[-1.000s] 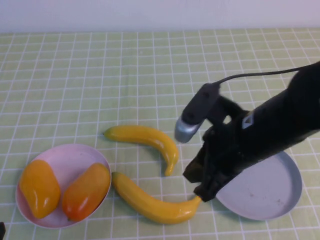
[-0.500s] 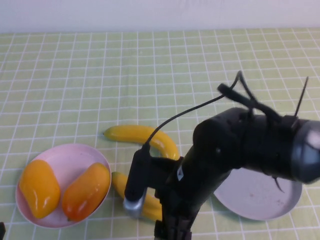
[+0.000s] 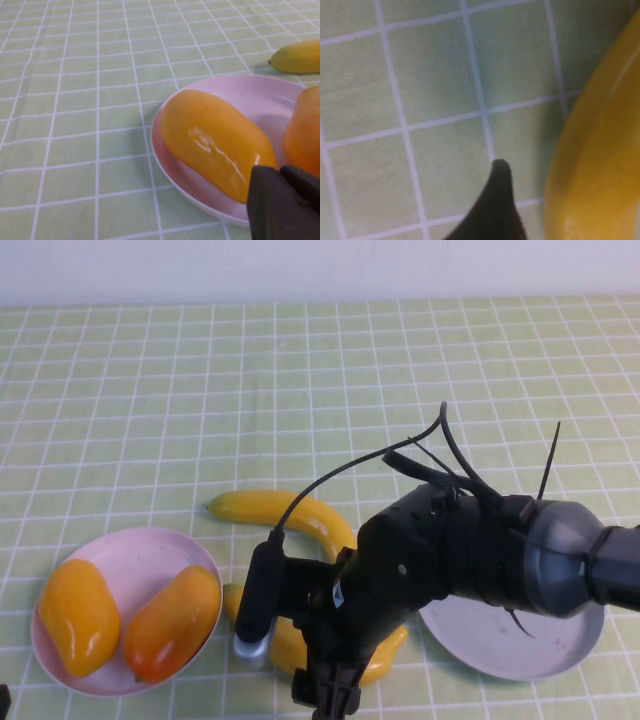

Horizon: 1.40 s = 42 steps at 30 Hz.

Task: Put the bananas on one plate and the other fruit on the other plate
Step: Put another type of fruit in the right plate

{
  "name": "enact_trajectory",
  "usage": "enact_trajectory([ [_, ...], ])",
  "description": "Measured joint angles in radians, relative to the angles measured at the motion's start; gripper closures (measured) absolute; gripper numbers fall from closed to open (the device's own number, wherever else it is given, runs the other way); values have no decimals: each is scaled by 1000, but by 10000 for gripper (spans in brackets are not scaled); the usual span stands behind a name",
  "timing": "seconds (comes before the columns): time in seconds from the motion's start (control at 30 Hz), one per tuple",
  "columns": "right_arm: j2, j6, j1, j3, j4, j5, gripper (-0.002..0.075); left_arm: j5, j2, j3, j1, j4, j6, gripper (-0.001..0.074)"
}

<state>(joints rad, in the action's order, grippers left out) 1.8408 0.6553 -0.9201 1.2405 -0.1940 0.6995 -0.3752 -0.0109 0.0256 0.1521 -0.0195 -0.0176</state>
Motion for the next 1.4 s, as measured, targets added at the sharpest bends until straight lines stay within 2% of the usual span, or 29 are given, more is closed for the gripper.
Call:
enact_trajectory([
  [0.2,29,-7,0,0,9,-27,166,0,0,0,0,0,0,733],
  [0.57,54,-80,0,1,39,-20,410,0,0,0,0,0,0,733],
  [0.83,24,-194,0,31,72,56,410,0,0,0,0,0,0,733],
  [0.97,-2,-380,17,126,162,192,410,0,0,0,0,0,0,733],
  [1.07,-8,-564,63,193,260,292,410,0,0,0,0,0,0,733],
  [1.17,-9,-691,158,231,317,379,410,0,0,0,0,0,0,733],
  [1.4,-30,-727,415,226,243,499,410,0,0,0,0,0,0,733],
])
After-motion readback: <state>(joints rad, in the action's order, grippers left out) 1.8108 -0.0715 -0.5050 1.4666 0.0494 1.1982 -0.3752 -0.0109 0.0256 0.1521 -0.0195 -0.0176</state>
